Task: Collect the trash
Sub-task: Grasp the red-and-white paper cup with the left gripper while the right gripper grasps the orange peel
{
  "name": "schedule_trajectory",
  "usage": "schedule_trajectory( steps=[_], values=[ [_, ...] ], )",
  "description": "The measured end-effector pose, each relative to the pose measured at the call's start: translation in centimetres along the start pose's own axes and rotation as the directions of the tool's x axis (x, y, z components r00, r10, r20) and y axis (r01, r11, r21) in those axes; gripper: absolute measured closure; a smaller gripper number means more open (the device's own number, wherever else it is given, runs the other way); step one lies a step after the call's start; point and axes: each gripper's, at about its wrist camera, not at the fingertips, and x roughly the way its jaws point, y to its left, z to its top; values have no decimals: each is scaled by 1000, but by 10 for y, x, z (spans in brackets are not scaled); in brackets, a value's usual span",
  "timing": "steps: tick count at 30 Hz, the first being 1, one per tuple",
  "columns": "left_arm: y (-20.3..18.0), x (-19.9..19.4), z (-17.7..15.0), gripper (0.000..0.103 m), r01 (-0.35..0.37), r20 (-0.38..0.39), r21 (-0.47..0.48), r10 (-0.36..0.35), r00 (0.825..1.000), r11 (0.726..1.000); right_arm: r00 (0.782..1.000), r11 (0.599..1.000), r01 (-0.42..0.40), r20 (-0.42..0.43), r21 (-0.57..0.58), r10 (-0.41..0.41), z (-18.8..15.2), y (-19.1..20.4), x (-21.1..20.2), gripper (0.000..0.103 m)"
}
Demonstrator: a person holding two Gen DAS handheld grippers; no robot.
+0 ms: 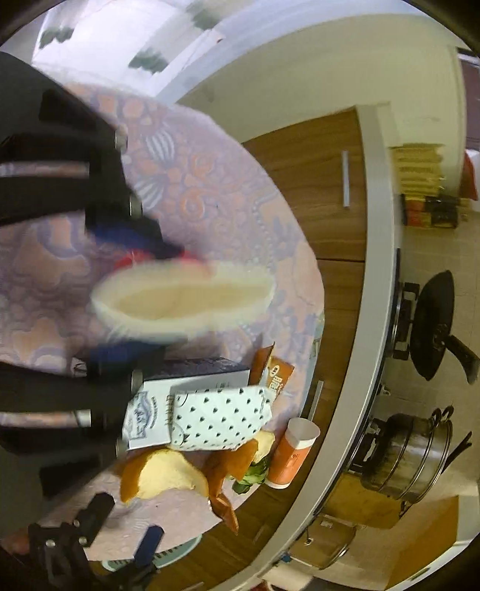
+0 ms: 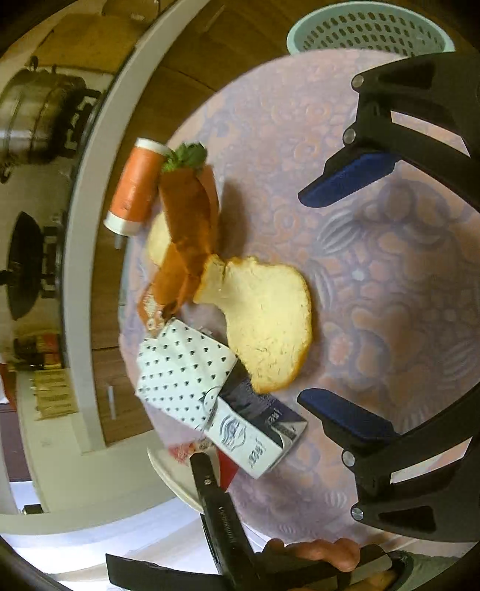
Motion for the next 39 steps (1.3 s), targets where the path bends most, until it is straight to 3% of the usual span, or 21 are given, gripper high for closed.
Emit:
schedule_trajectory(
  steps=[9,12,15,16,23,32,39],
  values=[
    [2,0,-7,72,34,87,-19,-32,996,999,997,999,-35,-71,-9,34,24,-1,41,8],
    [1,0,-9,72,32,95,-15,-31,995,999,990,995,-91,-101,31,94,33,-7,53,8],
    [2,-1,-9,72,39,96,-23,-36,995,999,991,994,-95,-93,55,100,37,-8,55,8],
    [3,-1,-9,72,40,97,-25,-38,995,999,991,994,-88,-91,62,94,37,-7,55,12],
    [4,-14,-9,73,69,124,-53,-62,990,996,992,984,-126,0,124,127,26,-14,21,66],
    [-29,-68,3,73,151,212,37,-155,965,988,987,980,-158,60,125,151,2,-7,-23,73],
    [-83,-88,11,73,265,213,135,-289,933,955,979,985,-146,160,96,130,-4,-13,-78,73]
  ],
)
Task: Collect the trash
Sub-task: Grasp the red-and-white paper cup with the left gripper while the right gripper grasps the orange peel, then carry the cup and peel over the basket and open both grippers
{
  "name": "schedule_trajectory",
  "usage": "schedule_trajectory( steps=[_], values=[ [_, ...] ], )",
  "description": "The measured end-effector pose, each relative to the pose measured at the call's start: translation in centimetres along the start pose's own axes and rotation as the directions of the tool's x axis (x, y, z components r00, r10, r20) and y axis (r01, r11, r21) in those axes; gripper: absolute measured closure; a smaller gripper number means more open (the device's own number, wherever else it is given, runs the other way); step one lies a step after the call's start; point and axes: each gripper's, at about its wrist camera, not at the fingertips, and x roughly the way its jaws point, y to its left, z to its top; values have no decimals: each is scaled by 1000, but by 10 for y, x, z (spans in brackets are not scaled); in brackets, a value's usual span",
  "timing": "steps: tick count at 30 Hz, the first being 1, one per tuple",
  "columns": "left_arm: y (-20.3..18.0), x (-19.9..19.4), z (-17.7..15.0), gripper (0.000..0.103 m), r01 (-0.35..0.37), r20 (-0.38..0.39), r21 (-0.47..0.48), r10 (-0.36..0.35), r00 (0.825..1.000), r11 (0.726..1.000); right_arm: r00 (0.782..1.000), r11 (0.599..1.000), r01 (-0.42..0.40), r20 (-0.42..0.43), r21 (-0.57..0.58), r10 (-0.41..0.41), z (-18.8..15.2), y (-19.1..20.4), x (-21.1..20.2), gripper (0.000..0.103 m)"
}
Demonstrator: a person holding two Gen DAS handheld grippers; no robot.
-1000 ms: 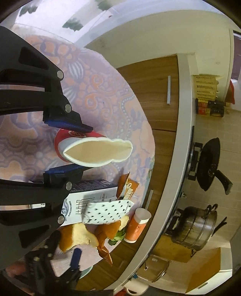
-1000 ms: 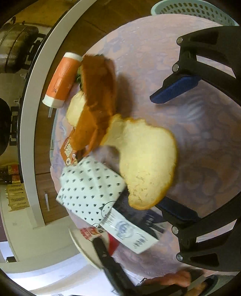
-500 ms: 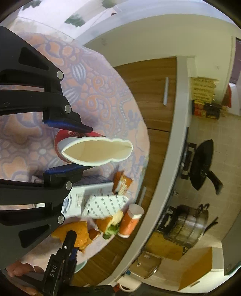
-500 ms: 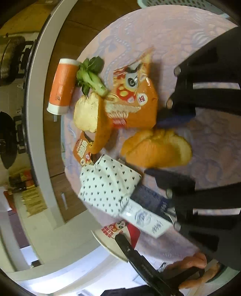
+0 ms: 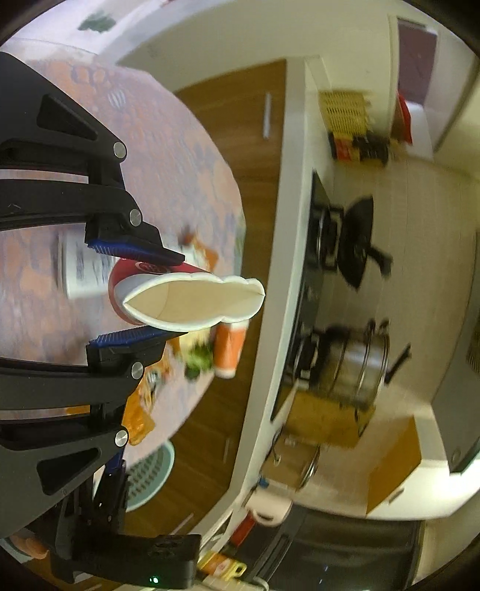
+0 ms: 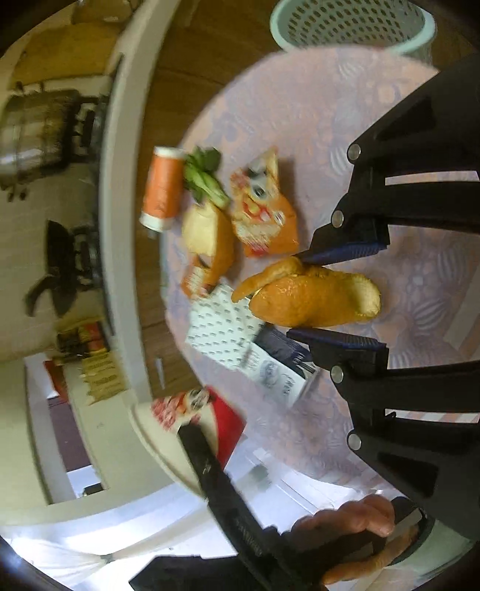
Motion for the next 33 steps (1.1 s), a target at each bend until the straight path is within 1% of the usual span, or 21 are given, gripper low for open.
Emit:
schedule_trajectory(
  steps=[1,3,5,6,8,9,11,13,14,15,17,22,25,27,28,29,31,33],
  values=[
    [-6,2,1,73,21,-4,3,-21,1000,1000,999,1000,23,29,-3,-23,2,-3,-12,73],
    [-22,8,5,73,75,-17,9,-75,997,997,998,999,37,58,8,-38,4,-13,-29,73],
    [-40,15,8,73,138,-33,17,-138,990,990,993,997,72,88,21,-73,6,-24,-43,73],
    [-52,21,11,73,179,-44,23,-178,983,984,991,996,89,100,29,-91,6,-30,-48,73],
    [-66,28,13,73,219,-62,36,-216,974,975,982,989,134,129,62,-141,6,-47,-63,73],
    [-78,36,15,73,246,-78,43,-242,967,968,977,985,155,138,78,-165,6,-56,-69,73],
    [-96,49,15,73,276,-108,54,-269,957,960,963,971,207,151,120,-224,4,-79,-80,73],
    [-117,64,16,73,318,-144,61,-307,941,946,952,958,238,155,158,-262,1,-100,-87,73],
    [-129,73,16,73,341,-169,65,-326,930,938,945,949,258,155,182,-287,-2,-112,-92,73],
    [-137,79,16,73,351,-183,70,-334,925,934,937,938,280,154,206,-314,-5,-124,-96,73],
    [-166,93,15,73,379,-209,101,-352,912,920,921,917,322,148,237,-362,-10,-141,-102,73],
    [-217,120,6,73,430,-260,146,-385,886,891,890,864,385,116,325,-441,-27,-189,-115,73],
    [-243,135,-4,72,460,-296,173,-400,868,871,878,832,408,87,377,-470,-38,-215,-117,73],
    [-255,144,-9,72,473,-317,178,-405,858,863,875,815,415,68,405,-480,-42,-227,-114,73],
    [-263,153,-14,72,486,-338,174,-411,846,857,872,802,422,53,424,-487,-46,-236,-112,73],
    [-267,159,-18,72,493,-351,170,-415,840,854,867,785,433,33,443,-497,-50,-246,-109,73],
    [-275,174,-24,71,500,-374,161,-416,829,851,862,766,446,8,463,-506,-58,-257,-106,73],
    [-279,189,-31,71,495,-391,146,-409,824,857,855,742,466,-27,482,-518,-65,-270,-101,73]
  ],
)
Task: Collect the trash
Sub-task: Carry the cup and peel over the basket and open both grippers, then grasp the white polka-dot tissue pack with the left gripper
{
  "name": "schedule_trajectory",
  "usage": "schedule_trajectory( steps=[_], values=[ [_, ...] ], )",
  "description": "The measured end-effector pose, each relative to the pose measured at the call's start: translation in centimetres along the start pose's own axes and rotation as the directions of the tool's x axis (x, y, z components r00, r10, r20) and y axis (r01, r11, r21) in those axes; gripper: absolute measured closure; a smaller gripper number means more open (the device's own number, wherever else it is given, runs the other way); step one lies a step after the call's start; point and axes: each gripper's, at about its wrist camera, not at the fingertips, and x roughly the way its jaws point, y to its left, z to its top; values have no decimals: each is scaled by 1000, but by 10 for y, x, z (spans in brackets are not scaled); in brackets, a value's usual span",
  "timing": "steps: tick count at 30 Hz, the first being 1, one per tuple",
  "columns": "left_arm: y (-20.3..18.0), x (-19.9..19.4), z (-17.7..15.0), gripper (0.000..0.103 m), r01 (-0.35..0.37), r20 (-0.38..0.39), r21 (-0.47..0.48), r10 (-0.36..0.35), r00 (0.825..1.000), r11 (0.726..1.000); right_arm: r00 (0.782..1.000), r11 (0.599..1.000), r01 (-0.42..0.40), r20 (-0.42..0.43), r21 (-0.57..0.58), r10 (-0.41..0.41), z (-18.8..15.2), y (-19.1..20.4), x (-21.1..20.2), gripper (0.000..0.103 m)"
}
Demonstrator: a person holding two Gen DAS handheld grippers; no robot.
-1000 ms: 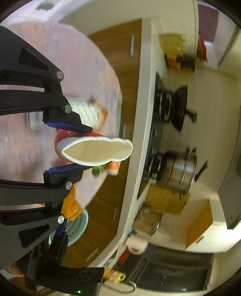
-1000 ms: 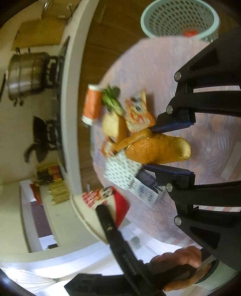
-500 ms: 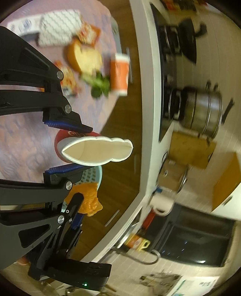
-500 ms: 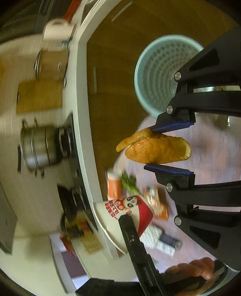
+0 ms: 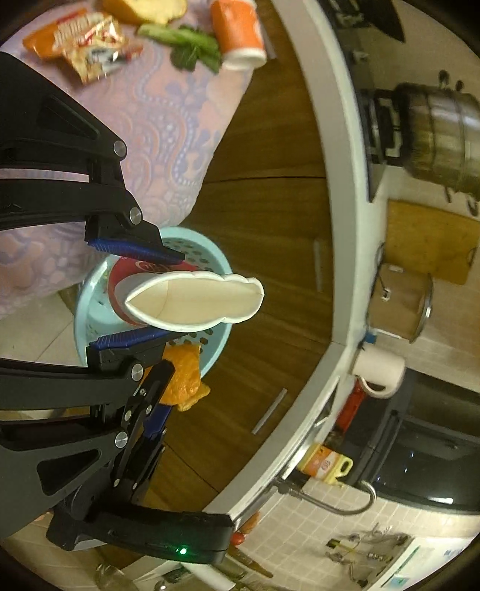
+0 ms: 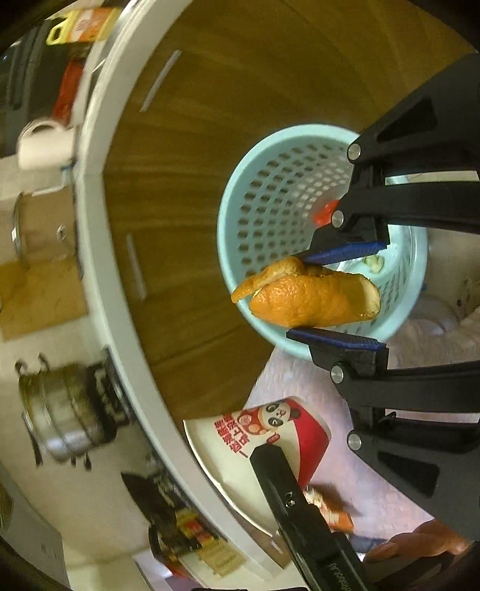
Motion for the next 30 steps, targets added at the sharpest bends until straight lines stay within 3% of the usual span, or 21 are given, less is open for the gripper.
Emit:
schedule_trajectory(
  steps=[5,6,8,13,23,30],
  values=[
    [1,26,-1,68,16,-46,-19,-16,999,1000,997,998,47,-63,38,-44,-2,-19,24,66],
    [0,29,-2,64,11,-51,-15,-12,999,1000,996,997,62,-74,46,-58,-3,-23,29,65],
    [-2,34,-2,45,-12,-56,-4,12,998,1000,993,995,77,-94,61,-71,-6,-28,36,55],
    [0,34,-4,43,-23,-58,-1,23,998,1000,992,993,84,-104,82,-75,-9,-35,42,52],
    [19,-1,-12,43,-51,-1,-44,51,999,998,997,997,54,-64,57,-50,-6,-16,21,52],
    [28,-64,-14,30,-95,110,-52,100,989,994,1000,999,13,21,-42,-12,3,34,-15,52]
  ],
)
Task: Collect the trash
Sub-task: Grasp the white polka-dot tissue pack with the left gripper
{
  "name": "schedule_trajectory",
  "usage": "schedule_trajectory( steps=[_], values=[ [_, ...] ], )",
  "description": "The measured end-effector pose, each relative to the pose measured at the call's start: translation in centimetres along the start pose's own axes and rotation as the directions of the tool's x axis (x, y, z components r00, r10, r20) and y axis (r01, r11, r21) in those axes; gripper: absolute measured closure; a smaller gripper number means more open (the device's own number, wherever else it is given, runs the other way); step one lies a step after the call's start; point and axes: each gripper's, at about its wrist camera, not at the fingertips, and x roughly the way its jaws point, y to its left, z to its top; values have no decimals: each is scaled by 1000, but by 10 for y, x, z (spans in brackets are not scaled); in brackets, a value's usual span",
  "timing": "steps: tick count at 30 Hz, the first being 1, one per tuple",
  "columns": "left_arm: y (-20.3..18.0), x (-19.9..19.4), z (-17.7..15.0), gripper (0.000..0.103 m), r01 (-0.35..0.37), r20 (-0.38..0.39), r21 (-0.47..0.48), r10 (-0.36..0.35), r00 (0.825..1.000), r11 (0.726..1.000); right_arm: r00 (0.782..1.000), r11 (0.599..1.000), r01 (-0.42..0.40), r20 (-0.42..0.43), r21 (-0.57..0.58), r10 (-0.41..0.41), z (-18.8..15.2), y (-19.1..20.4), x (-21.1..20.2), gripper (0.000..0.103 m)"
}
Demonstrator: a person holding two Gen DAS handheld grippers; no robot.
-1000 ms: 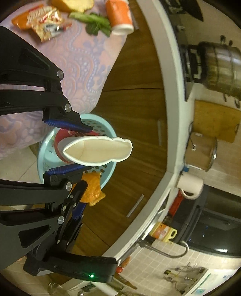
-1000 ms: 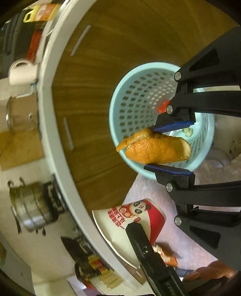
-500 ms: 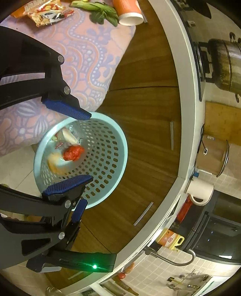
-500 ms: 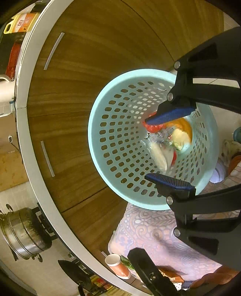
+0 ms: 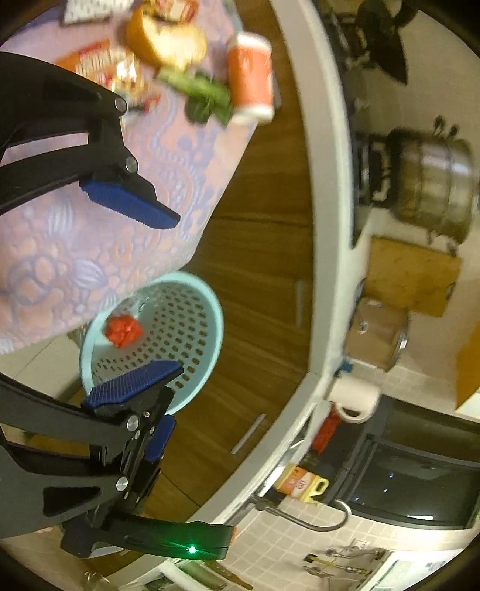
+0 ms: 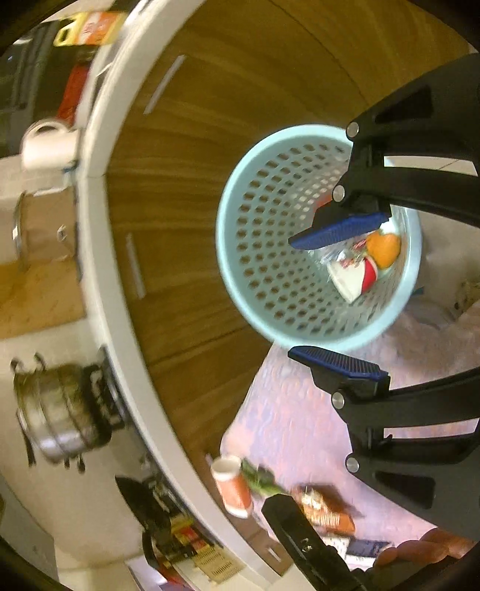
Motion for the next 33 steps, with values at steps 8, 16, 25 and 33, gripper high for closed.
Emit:
schedule_trajectory(
  steps=[8,16,25,33],
  values=[
    [53,-88,-2,27,-89,94,-59,94,991,994,992,985,-115,39,-129,121,0,79,-21,52],
    [123,-158,-17,27,-295,134,-118,310,941,948,977,942,-199,19,-271,212,-17,161,-21,52],
    [189,-185,-53,27,-405,28,-195,418,908,893,961,892,-273,-59,-359,270,-39,230,3,52],
    [207,-139,-65,27,-442,-89,-153,433,897,884,959,889,-284,-115,-360,259,-69,242,35,52]
  ],
)
